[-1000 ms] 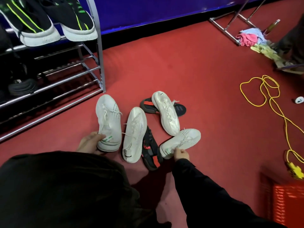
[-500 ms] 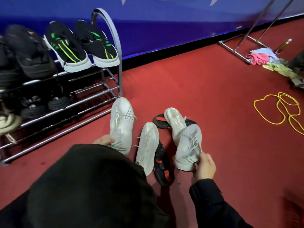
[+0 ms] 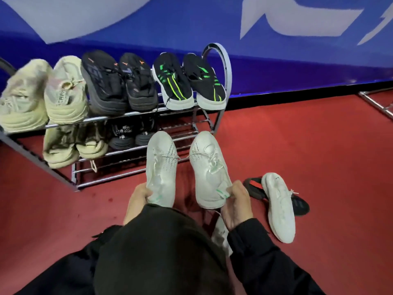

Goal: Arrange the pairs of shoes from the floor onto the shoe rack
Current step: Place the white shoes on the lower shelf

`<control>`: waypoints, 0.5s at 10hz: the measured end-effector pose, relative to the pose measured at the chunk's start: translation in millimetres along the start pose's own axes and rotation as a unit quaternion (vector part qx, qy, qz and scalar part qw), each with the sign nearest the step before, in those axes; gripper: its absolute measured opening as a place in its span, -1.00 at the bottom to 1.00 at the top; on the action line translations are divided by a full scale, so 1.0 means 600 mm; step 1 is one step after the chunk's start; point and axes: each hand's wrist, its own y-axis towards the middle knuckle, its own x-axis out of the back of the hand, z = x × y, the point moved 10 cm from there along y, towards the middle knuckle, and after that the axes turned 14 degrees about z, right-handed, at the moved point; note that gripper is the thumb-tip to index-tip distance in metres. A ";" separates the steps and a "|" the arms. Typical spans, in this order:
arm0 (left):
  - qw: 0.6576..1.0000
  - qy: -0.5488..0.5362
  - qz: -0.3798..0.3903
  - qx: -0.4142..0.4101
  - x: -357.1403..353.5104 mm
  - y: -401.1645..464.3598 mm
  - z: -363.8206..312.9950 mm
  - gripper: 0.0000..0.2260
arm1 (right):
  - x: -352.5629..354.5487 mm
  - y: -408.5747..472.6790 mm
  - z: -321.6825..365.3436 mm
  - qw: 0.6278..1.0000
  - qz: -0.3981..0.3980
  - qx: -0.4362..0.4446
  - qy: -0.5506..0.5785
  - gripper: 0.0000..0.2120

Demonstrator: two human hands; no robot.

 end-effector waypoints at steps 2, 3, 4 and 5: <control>0.998 0.032 0.041 -0.046 -0.008 0.017 -0.032 -0.70 | -0.085 0.043 -0.072 0.985 0.135 -0.103 0.012 -0.55; 0.994 0.086 0.007 -0.060 0.020 0.040 -0.026 -0.64 | -0.100 0.076 -0.062 0.984 0.142 -0.105 0.025 -0.34; 0.986 0.112 -0.052 -0.115 0.022 0.020 -0.047 -0.66 | -0.123 0.138 -0.041 0.987 0.142 -0.080 -0.006 -0.35; 0.979 0.109 -0.071 -0.159 0.011 0.001 -0.069 -0.67 | -0.163 0.208 -0.024 0.990 0.109 -0.067 -0.053 -0.41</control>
